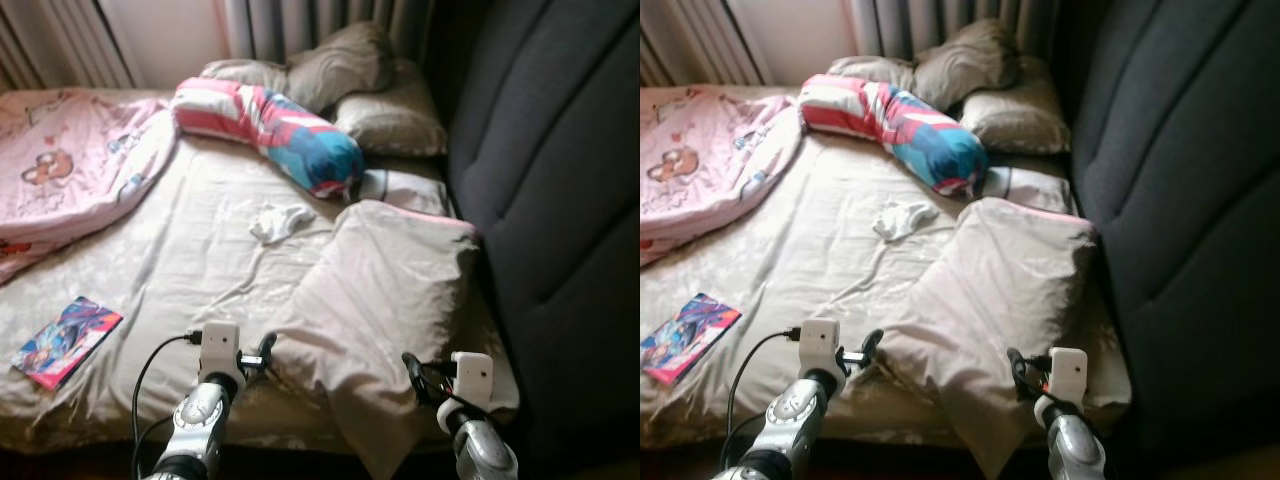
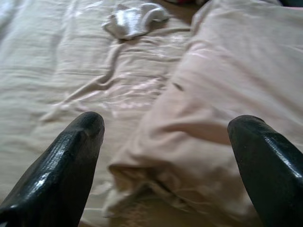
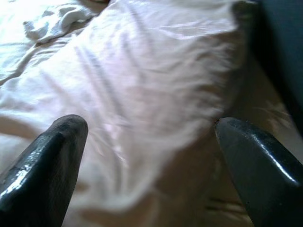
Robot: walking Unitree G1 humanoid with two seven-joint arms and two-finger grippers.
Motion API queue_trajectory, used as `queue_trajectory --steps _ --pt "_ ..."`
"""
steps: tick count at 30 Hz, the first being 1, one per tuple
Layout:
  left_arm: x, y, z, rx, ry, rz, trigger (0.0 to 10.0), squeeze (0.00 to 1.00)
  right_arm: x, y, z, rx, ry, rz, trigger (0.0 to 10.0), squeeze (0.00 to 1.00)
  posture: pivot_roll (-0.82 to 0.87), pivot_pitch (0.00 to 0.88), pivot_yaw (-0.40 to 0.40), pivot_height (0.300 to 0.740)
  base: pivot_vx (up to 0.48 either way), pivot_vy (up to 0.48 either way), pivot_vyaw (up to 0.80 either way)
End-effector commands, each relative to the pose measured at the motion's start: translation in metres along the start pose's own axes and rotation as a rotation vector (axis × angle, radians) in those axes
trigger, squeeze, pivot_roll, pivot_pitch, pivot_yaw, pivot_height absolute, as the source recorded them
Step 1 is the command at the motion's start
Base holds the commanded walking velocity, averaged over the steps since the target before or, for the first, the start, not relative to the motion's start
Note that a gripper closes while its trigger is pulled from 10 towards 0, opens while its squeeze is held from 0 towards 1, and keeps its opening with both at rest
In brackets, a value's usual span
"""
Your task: Clean up the room
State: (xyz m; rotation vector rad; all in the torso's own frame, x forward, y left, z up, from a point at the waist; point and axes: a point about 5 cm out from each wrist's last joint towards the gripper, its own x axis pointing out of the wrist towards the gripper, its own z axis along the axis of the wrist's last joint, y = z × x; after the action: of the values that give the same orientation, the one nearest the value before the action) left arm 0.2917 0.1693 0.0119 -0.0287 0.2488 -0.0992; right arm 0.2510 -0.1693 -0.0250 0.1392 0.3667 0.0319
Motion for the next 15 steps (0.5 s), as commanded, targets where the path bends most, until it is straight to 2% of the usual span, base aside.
queue_trajectory --steps 1,9,15 --pt "-0.0017 0.0014 -0.0036 0.006 0.019 0.0 10.0 0.0 -0.0016 0.0019 -0.0041 -0.012 0.021 0.007 10.0 0.0 0.06 0.077 -0.023 0.74 0.304 0.0 0.0" --pt "-0.0022 0.0026 -0.0042 0.006 0.022 0.0 10.0 0.0 -0.0021 0.0038 -0.0076 -0.017 0.044 0.003 10.0 0.0 0.06 0.077 -0.025 0.74 0.29 0.0 0.0" --pt "-0.0016 0.004 -0.0048 0.013 0.039 0.001 10.0 0.0 -0.0022 0.0021 -0.0113 -0.007 0.081 -0.035 10.0 0.0 0.06 0.094 -0.028 0.74 0.0 0.0 0.0"
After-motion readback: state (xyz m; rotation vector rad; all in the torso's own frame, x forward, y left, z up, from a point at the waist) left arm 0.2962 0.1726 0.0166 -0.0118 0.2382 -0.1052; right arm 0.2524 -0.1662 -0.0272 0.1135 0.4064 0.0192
